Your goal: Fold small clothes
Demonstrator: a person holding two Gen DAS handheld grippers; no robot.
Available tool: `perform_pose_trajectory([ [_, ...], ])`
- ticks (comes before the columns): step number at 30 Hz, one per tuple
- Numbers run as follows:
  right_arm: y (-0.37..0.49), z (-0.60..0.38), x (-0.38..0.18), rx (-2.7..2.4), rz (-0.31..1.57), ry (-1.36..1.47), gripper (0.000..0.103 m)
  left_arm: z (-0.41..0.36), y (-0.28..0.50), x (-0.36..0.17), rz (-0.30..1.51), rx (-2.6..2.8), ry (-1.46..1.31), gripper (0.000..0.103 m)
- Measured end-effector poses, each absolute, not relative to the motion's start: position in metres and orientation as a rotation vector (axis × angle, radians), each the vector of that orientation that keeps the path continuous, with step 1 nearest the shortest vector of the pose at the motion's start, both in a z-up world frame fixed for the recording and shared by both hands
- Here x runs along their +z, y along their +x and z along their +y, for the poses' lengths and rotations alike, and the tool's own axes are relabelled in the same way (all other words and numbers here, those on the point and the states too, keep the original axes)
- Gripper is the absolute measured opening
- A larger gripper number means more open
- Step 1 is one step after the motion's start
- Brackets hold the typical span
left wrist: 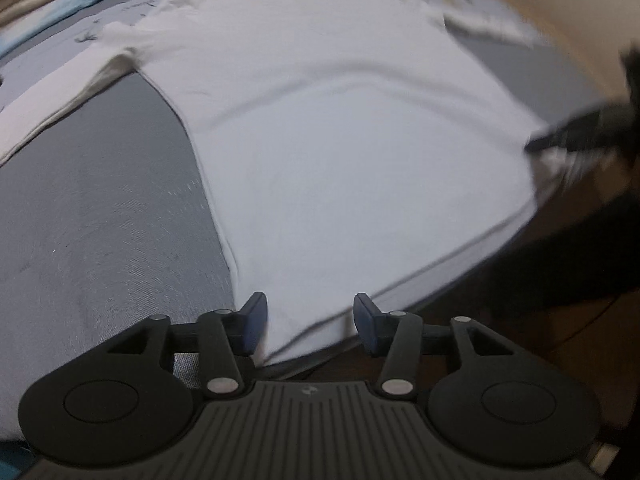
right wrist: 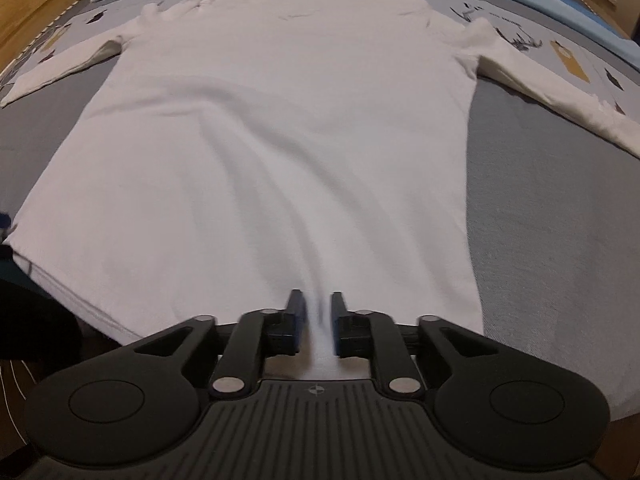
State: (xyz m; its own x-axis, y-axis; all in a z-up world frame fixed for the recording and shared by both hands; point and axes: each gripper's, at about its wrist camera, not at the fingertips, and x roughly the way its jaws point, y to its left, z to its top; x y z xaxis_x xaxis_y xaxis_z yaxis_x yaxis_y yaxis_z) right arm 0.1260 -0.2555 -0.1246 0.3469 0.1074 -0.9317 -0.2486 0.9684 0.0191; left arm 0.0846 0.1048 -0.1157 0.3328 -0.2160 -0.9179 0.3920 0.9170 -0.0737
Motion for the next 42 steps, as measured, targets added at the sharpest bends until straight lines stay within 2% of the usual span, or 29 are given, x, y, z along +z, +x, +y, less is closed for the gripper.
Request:
perform_pose_trajectory([
  [1,0.128,-0.256,-0.127,0.226,1.203,-0.137,0.023,0.101,0.085,-0.12,1.173,-0.397,0.207,0.051],
  [3,0.13,-0.256,-0.131,0.217,1.217,-0.151,0.023,0.098,0.085,-0.128,1.18,-0.385,0.263,0.026],
  [4,0.131,-0.256,-0.132,0.216,1.22,-0.156,0.023,0.1,0.085,-0.129,1.184,-0.381,0.274,0.009],
  [5,0.132,-0.256,-0.132,0.22,1.221,-0.155,0.022,0.102,0.085,-0.128,1.186,-0.386,0.265,0.003],
  [6,0.132,-0.255,-0.131,0.226,1.219,-0.153,0.019,0.107,0.083,-0.126,1.182,-0.39,0.244,0.003],
  [7,0.131,-0.254,-0.13,0.237,1.212,-0.151,0.007,0.113,0.081,-0.121,1.171,-0.392,0.218,0.002],
  [8,0.13,-0.253,-0.127,0.249,1.203,-0.151,0.003,0.119,0.08,-0.117,1.162,-0.394,0.195,0.002],
  [12,0.124,-0.258,-0.121,0.301,1.211,-0.113,0.001,0.137,0.075,-0.106,1.171,-0.37,0.148,0.002],
  [16,0.118,-0.26,-0.136,0.306,1.321,-0.168,0.0,0.141,0.075,-0.113,1.225,-0.348,0.183,0.002],
  [18,0.117,-0.259,-0.132,0.306,1.301,-0.175,0.001,0.144,0.079,-0.114,1.249,-0.351,0.152,0.003],
  [19,0.117,-0.261,-0.127,0.307,1.274,-0.15,0.001,0.145,0.081,-0.109,1.235,-0.374,0.117,0.01],
  [20,0.118,-0.265,-0.119,0.304,1.238,-0.112,0.002,0.146,0.082,-0.102,1.207,-0.399,0.07,0.025],
  [21,0.12,-0.268,-0.114,0.295,1.21,-0.08,0.002,0.146,0.084,-0.094,1.17,-0.418,0.023,0.035],
  [22,0.122,-0.274,-0.109,0.274,1.183,-0.047,0.004,0.148,0.086,-0.088,1.139,-0.424,-0.015,0.049],
  [23,0.125,-0.279,-0.107,0.247,1.168,-0.024,0.007,0.15,0.089,-0.085,1.116,-0.418,-0.051,0.051],
  [24,0.128,-0.284,-0.106,0.201,1.159,-0.009,0.009,0.152,0.092,-0.085,1.114,-0.402,-0.079,0.051],
  [26,0.134,-0.293,-0.111,0.093,1.164,-0.022,0.021,0.156,0.1,-0.092,1.146,-0.336,-0.122,0.051],
  [33,0.139,-0.322,-0.137,-0.151,1.275,-0.063,0.023,0.162,0.115,-0.124,1.252,-0.213,-0.127,0.047],
  [34,0.139,-0.32,-0.138,-0.146,1.277,-0.069,0.023,0.16,0.116,-0.125,1.257,-0.214,-0.117,0.04],
  [35,0.138,-0.318,-0.139,-0.14,1.274,-0.084,0.023,0.159,0.116,-0.126,1.262,-0.22,-0.103,0.023],
  [36,0.137,-0.317,-0.139,-0.132,1.274,-0.091,0.019,0.157,0.115,-0.127,1.268,-0.227,-0.09,0.017],
  [37,0.137,-0.316,-0.139,-0.122,1.271,-0.08,0.006,0.154,0.117,-0.127,1.267,-0.23,-0.076,0.012],
  [38,0.137,-0.317,-0.138,-0.11,1.268,-0.056,0.004,0.154,0.116,-0.127,1.259,-0.233,-0.057,0.007],
  [42,0.131,-0.327,-0.132,-0.134,1.245,-0.02,0.003,0.159,0.11,-0.121,1.221,-0.22,-0.036,0.005],
])
